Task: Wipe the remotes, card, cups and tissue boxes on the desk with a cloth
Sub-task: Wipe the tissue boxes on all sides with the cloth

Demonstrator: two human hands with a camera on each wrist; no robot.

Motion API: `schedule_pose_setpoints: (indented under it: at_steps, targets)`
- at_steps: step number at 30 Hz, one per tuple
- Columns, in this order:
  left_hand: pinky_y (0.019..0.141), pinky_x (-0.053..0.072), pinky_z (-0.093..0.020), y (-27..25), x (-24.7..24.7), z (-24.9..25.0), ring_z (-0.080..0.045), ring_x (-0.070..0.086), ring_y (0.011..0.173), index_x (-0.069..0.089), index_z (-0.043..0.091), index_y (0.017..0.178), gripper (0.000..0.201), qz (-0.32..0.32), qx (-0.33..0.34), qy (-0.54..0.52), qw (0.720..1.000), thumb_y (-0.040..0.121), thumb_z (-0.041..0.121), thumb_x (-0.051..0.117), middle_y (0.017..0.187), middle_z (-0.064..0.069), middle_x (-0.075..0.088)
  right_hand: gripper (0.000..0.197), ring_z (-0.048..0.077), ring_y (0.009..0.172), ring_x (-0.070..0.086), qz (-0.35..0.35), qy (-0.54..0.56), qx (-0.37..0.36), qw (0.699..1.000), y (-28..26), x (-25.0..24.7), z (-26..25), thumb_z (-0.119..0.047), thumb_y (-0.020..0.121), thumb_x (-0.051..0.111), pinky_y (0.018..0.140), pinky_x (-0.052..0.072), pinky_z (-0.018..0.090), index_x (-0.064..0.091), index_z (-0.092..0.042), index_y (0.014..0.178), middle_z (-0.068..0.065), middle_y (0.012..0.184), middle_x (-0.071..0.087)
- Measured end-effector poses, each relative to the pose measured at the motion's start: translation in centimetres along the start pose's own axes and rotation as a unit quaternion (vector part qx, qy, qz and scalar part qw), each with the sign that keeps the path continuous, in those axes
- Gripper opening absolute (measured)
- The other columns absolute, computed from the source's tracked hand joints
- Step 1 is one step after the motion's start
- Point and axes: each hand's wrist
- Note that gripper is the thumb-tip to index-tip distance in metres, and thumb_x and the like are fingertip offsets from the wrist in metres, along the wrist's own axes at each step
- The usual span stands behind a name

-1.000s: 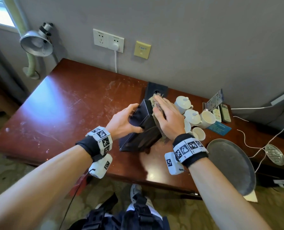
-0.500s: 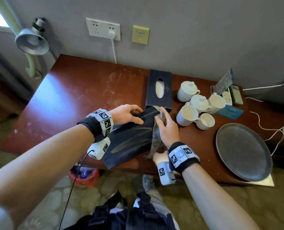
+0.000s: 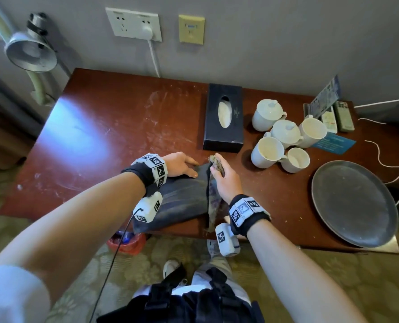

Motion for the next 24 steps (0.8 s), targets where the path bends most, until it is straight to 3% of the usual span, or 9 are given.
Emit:
schedule_pose_setpoints:
  at_steps: [3,5,8,10,13,16,18,21,24]
  targets:
    - [0.107,0.04,-0.031,0.0,0.3,-1.1,-0.022,0.053,0.125,0.045,0.026,0.148,0.066,0.008,0.008,0.036,0.999,0.089,0.034,0.072,0.141,-0.002,0.056,0.044,0.014,0.134,0.044,-0.014,0.001,-0.003,1.0,0.3,0.0,0.0,-0.033,0.102,0.048,0.104,0.028,0.017,0.044,-0.026,0.145,-0.005,0.146,0.05]
    - [0.112,0.038,-0.04,-0.7,0.3,-2.2,-0.023,0.051,0.13,0.038,0.029,0.151,0.077,0.035,0.006,0.037,0.999,0.085,0.041,0.075,0.145,-0.002,0.053,0.042,0.013,0.135,0.044,-0.009,0.012,-0.01,1.0,0.5,-0.2,-0.2,-0.034,0.102,0.047,0.105,0.028,0.018,0.047,-0.027,0.143,-0.006,0.144,0.051]
    - [0.12,0.013,-0.058,-3.1,0.2,-4.3,-0.025,0.034,0.144,0.025,0.031,0.156,0.092,0.096,0.003,0.098,0.991,0.081,0.052,0.074,0.158,0.0,0.035,0.04,0.013,0.132,0.047,-0.007,-0.008,-0.037,0.999,0.6,-0.4,-1.1,-0.037,0.102,0.046,0.11,0.032,0.024,0.048,-0.032,0.142,-0.009,0.141,0.054]
    - [0.119,-0.002,-0.062,-5.2,0.5,-6.1,-0.022,0.016,0.15,0.016,0.03,0.157,0.103,0.116,0.002,0.137,0.984,0.077,0.059,0.074,0.164,0.0,0.019,0.04,0.013,0.13,0.049,-0.013,-0.045,-0.071,0.996,0.3,-0.3,-1.9,-0.039,0.102,0.046,0.111,0.034,0.027,0.048,-0.033,0.141,-0.008,0.14,0.056]
    - [0.117,-0.007,-0.063,-8.1,1.6,-8.9,-0.022,0.002,0.152,0.01,0.028,0.158,0.116,0.129,-0.008,0.163,0.978,0.07,0.067,0.075,0.165,-0.004,0.007,0.039,0.012,0.135,0.043,-0.051,-0.088,-0.125,0.987,-0.5,1.0,-2.6,-0.036,0.102,0.048,0.113,0.029,0.024,0.05,-0.031,0.141,-0.006,0.144,0.052]
    - [0.116,-0.007,-0.066,-10.0,3.0,-10.9,-0.025,-0.005,0.152,0.006,0.026,0.158,0.124,0.151,-0.016,0.191,0.97,0.065,0.072,0.074,0.165,-0.007,-0.001,0.039,0.012,0.149,0.015,-0.13,-0.136,-0.178,0.966,-1.5,3.9,-2.0,-0.029,0.101,0.051,0.122,0.007,0.032,0.051,-0.031,0.14,-0.004,0.158,0.03]
    - [0.115,-0.009,-0.066,-10.8,4.1,-11.5,-0.027,-0.011,0.151,-0.001,0.026,0.158,0.131,0.155,-0.023,0.215,0.964,0.062,0.075,0.074,0.165,-0.009,-0.01,0.043,0.015,0.151,-0.007,-0.157,-0.253,-0.207,0.932,-2.2,5.4,-1.0,-0.037,0.1,0.049,0.121,-0.008,0.042,0.044,-0.038,0.143,-0.002,0.164,0.009]
    - [0.115,-0.01,-0.065,-11.3,5.2,-11.9,-0.03,-0.018,0.151,-0.011,0.024,0.157,0.139,0.143,-0.041,0.254,0.956,0.06,0.075,0.075,0.163,-0.012,-0.019,0.057,0.02,0.148,-0.023,-0.122,-0.374,-0.197,0.898,-2.6,6.4,-0.2,-0.055,0.1,0.036,0.118,-0.014,0.05,0.016,-0.044,0.152,0.0,0.163,-0.016]
    - [0.116,-0.009,-0.064,-11.5,5.6,-12.2,-0.031,-0.014,0.151,-0.011,0.021,0.157,0.139,0.153,-0.048,0.257,0.953,0.062,0.072,0.076,0.164,-0.014,-0.015,0.069,0.026,0.148,-0.022,-0.041,-0.417,-0.155,0.895,-2.2,6.9,-0.2,-0.065,0.096,0.026,0.118,-0.011,0.054,0.0,-0.039,0.154,0.005,0.162,-0.022]
Point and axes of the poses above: each hand's wrist, its own y-axis towards the middle knuckle, its own x-axis out of the palm, z = x × y
